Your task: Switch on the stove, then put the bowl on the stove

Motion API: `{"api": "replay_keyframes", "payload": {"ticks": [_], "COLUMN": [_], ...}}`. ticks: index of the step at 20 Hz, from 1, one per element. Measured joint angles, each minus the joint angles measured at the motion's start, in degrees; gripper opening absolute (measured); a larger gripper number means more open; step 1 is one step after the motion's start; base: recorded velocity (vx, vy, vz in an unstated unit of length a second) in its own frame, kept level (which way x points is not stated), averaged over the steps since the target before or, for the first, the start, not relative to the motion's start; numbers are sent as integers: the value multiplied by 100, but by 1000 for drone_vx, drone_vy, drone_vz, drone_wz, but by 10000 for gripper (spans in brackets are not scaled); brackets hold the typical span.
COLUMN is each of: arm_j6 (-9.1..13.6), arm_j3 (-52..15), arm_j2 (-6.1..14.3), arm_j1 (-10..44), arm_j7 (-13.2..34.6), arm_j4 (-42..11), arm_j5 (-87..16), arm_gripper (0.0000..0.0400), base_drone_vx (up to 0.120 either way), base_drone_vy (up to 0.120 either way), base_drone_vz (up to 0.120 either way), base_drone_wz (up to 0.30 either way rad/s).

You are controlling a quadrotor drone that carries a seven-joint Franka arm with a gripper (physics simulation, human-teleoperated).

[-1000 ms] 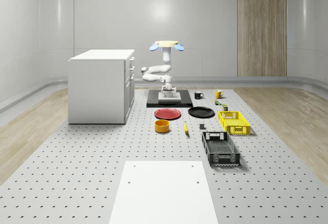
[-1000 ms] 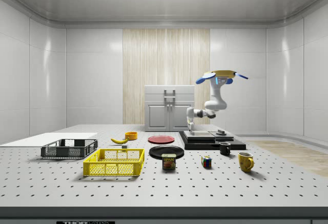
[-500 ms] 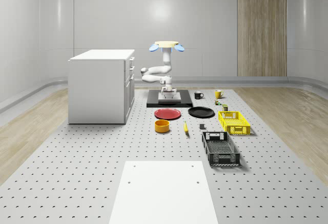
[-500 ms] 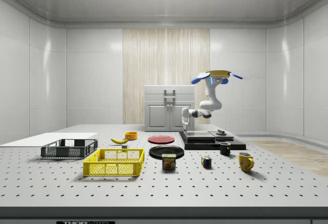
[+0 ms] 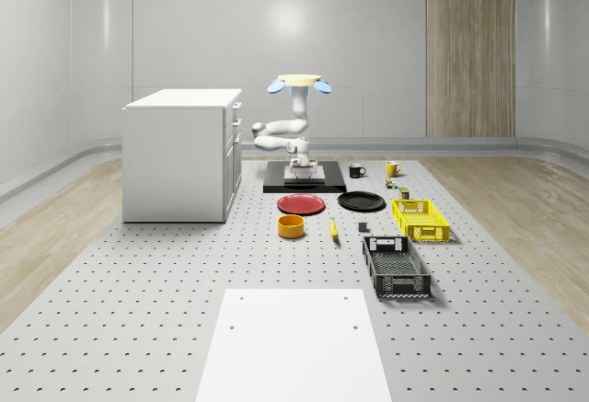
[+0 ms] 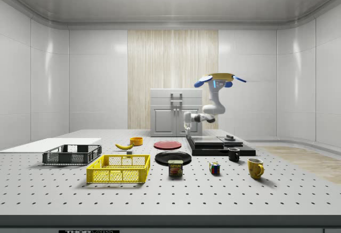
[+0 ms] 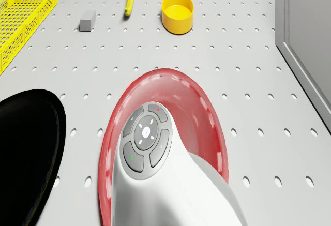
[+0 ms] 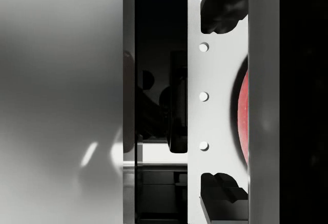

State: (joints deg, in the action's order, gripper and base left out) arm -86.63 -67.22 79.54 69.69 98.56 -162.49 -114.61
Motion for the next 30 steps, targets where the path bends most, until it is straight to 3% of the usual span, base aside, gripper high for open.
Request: {"api": "replay_keyframes", "payload": {"ticks": [30], "arm_j6": [-113], "arm_j3": [-27], "arm_j2": [121], "arm_j1": [54], "arm_j7": [44], "arm_j4": [10], "arm_j5": [59], "arm_gripper": [400], "base_drone_vx": [120], "base_drone_vy": [-5], "base_drone_vz": [0], "base_drone_wz": [0]}}
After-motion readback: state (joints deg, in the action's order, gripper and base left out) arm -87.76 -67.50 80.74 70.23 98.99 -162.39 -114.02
